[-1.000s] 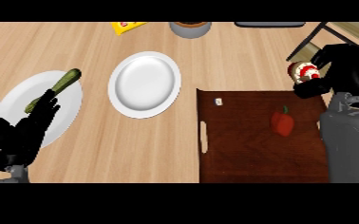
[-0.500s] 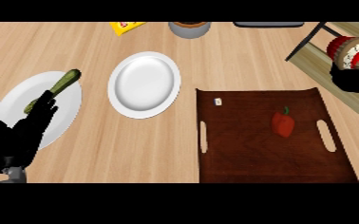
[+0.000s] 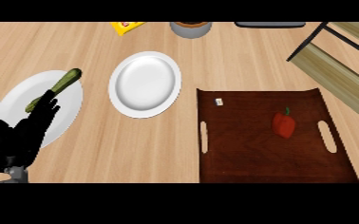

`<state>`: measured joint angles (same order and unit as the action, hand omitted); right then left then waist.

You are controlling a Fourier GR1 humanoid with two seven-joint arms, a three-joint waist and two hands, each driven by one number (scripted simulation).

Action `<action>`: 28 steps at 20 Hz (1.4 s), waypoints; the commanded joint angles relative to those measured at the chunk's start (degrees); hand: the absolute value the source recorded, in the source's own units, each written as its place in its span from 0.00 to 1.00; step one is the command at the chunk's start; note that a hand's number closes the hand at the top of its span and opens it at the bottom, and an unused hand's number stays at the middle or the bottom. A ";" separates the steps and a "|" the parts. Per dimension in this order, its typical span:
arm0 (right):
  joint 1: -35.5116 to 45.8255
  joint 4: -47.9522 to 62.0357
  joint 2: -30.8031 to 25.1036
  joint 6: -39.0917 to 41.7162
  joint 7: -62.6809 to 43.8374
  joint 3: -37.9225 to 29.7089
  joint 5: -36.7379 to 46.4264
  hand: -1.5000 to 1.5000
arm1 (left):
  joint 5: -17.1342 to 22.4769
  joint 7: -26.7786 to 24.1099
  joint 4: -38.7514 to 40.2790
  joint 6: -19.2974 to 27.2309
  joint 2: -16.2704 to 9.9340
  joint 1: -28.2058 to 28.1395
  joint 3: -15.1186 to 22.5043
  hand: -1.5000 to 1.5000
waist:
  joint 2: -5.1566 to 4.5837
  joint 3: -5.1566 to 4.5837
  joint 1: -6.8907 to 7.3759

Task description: Pick the cupcake from the tray and place it in the tiered shelf

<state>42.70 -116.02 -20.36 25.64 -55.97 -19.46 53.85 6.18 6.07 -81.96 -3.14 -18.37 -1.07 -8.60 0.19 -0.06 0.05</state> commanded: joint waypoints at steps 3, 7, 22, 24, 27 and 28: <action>7.00 9.68 -9.83 8.14 -3.33 -1.03 3.35 1.00 | 1.05 0.93 -0.01 -1.93 -1.56 0.20 -1.21 0.50 | -0.12 -0.04 0.31; 11.36 15.72 -13.44 9.45 -1.50 -3.99 1.67 1.00 | 0.55 1.99 -2.26 -1.47 -1.46 0.50 -1.16 0.50 | -0.12 -0.01 0.38; 8.49 41.23 -21.33 -8.33 13.93 -4.11 7.74 1.00 | -2.43 0.23 -2.48 -1.12 1.43 -1.42 -0.09 0.50 | -0.32 0.06 0.60; 10.78 42.94 -20.05 -9.07 11.68 -3.21 7.69 1.00 | -1.80 1.37 0.08 -1.12 0.76 2.34 -1.59 0.50 | -0.31 0.04 0.47; 10.79 50.28 -23.12 -13.78 16.77 -6.56 6.31 1.00 | -1.37 0.25 0.72 -1.98 0.59 0.69 -2.42 0.50 | -0.40 0.05 0.66; 9.13 50.58 -23.12 -16.95 18.31 -8.01 5.88 1.00 | -2.16 0.79 1.09 -1.72 0.56 2.28 -1.76 0.50 | -0.41 0.07 0.45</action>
<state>52.57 -71.25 -42.20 14.82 -41.32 -25.05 60.52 4.66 7.68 -82.88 -4.47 -17.58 -0.12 -10.12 -0.15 -0.01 0.60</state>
